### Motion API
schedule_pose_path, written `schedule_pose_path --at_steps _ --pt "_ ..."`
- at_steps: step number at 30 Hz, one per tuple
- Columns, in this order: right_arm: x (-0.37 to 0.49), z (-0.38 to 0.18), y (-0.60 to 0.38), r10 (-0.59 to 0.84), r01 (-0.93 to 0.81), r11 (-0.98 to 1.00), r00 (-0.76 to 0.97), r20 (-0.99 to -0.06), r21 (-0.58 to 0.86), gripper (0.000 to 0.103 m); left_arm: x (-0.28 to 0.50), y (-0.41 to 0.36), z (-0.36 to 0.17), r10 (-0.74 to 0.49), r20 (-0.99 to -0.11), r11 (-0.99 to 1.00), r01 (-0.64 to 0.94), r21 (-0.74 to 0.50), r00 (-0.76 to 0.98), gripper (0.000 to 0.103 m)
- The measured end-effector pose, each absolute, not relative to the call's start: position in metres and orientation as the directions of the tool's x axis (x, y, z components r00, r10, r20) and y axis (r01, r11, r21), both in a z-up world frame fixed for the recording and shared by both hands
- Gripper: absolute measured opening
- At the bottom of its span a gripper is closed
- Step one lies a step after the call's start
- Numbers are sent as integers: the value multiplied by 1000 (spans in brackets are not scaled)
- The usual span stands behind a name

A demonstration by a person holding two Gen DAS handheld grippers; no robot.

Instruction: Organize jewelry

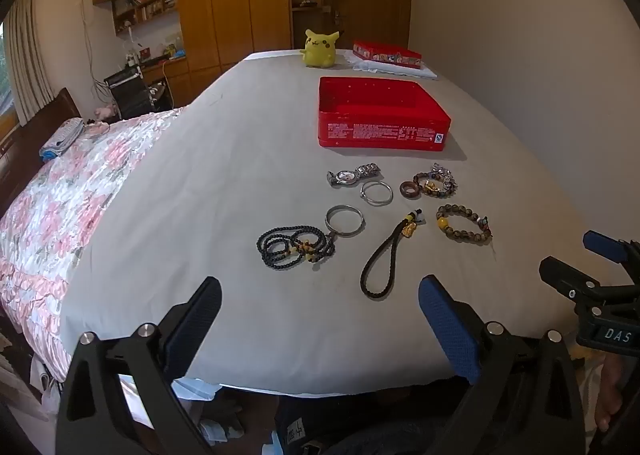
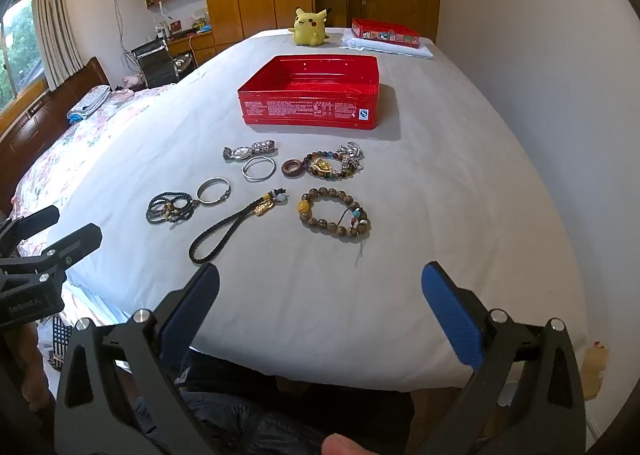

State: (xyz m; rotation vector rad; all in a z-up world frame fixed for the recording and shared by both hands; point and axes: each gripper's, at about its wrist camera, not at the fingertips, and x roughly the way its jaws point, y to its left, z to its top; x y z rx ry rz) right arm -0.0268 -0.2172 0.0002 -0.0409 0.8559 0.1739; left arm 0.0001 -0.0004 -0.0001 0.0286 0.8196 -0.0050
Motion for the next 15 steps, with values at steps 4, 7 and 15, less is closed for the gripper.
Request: schedule_pose_path --at_steps 4,7,15 --pt "-27 0 -217 138 -169 985 641 -755 37 100 0 0 0 10 -730 1000 13 26 684 99" --pt "-27 1 -218 139 -171 985 642 -754 36 100 1 -1 0 11 -729 1000 10 24 684 99" --pt "-28 5 -216 138 -173 984 644 -752 32 100 3 3 1 8 -727 1000 10 20 686 99"
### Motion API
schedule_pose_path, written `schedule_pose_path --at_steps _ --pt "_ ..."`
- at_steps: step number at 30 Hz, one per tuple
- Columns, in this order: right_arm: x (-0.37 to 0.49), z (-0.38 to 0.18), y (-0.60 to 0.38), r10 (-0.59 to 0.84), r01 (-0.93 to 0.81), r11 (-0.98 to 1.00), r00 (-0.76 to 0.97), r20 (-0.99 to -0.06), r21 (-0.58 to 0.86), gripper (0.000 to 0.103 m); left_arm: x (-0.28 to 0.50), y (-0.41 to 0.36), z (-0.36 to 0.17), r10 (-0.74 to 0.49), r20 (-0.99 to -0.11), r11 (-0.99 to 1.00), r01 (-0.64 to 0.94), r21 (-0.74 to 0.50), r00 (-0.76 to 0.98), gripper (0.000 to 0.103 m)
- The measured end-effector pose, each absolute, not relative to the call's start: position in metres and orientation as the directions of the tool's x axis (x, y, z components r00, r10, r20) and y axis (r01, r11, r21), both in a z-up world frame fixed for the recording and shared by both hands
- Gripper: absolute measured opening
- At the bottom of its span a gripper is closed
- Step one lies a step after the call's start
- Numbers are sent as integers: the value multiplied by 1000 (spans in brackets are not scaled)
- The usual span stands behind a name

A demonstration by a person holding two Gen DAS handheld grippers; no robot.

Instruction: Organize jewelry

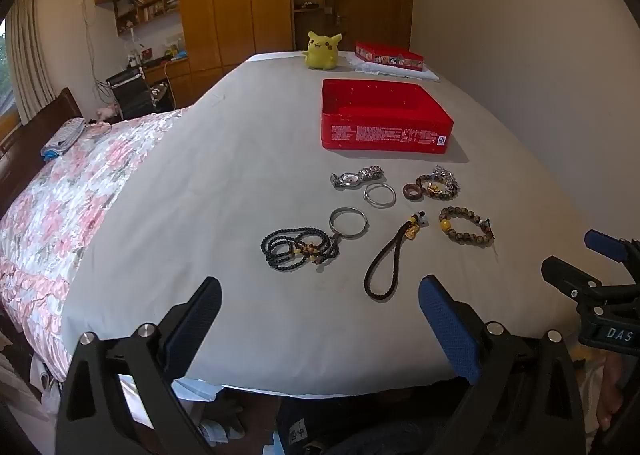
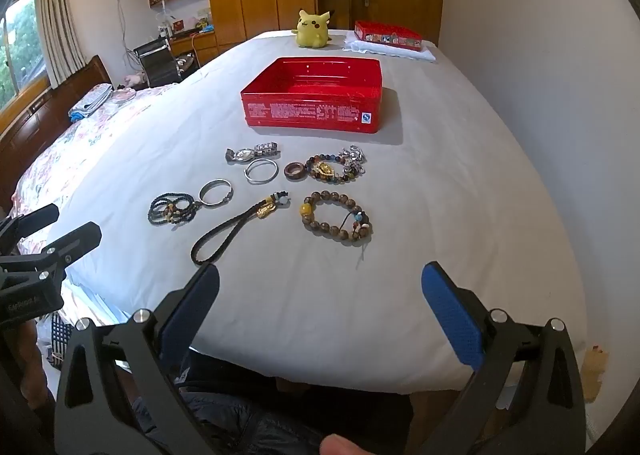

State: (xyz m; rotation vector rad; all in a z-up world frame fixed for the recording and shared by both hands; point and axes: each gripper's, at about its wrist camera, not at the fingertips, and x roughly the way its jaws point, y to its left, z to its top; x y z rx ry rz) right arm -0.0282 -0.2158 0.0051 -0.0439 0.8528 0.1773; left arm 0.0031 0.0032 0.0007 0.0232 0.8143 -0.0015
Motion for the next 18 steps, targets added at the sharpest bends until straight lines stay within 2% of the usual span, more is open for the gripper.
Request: schedule_pose_path --at_steps 18 --pt "-27 6 -216 138 -177 984 645 -751 28 100 0 5 5 11 -724 1000 10 25 690 99"
